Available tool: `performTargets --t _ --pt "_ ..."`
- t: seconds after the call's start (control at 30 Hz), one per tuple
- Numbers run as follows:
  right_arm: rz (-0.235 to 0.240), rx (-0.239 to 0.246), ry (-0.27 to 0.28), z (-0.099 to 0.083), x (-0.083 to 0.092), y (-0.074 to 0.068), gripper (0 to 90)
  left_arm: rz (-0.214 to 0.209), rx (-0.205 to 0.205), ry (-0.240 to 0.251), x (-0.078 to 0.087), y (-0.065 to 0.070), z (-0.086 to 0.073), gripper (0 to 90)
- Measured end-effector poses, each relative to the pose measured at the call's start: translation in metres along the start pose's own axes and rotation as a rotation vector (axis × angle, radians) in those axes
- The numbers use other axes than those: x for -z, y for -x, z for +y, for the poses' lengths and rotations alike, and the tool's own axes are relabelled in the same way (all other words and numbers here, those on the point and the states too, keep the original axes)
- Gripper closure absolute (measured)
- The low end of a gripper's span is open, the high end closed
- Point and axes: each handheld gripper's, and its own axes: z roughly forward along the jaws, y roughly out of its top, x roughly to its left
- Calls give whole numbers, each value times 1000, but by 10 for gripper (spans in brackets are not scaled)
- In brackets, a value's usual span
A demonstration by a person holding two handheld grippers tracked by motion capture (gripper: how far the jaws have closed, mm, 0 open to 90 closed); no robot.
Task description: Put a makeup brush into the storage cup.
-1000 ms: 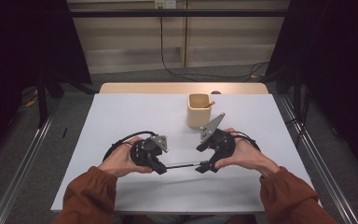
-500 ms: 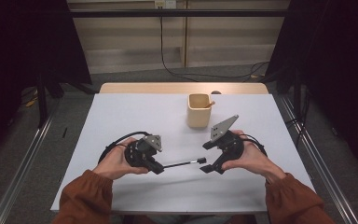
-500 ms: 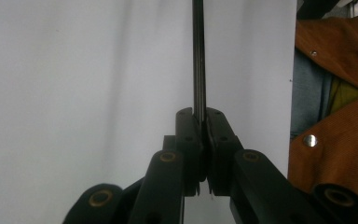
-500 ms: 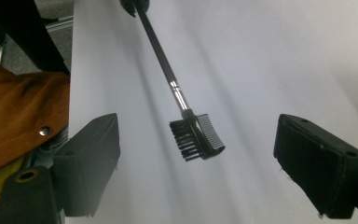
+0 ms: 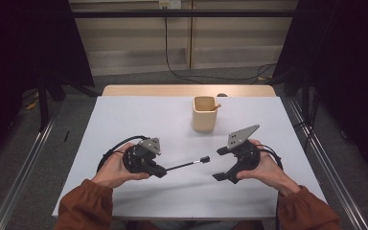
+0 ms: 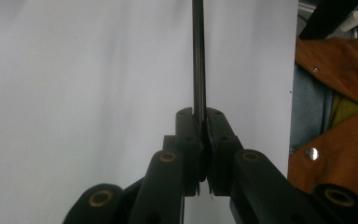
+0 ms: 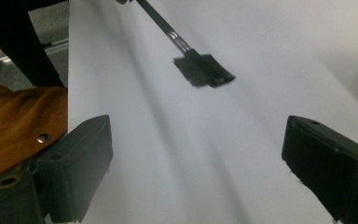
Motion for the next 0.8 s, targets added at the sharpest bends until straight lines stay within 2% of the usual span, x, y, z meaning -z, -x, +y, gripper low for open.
performTargets --t 0.17,0.33,0.6,0.8 --pt "-25 -11 17 -8 2 -1 55 11 1 22 -1 3 -3 856" --pt "-18 -21 53 -12 7 -3 33 21 18 48 0 0 -7 856" --pt "-24 -63 108 -18 9 -1 41 26 50 122 2 1 -13 856" --pt "-15 -68 113 -18 8 -5 40 39 60 176 6 2 -17 855"
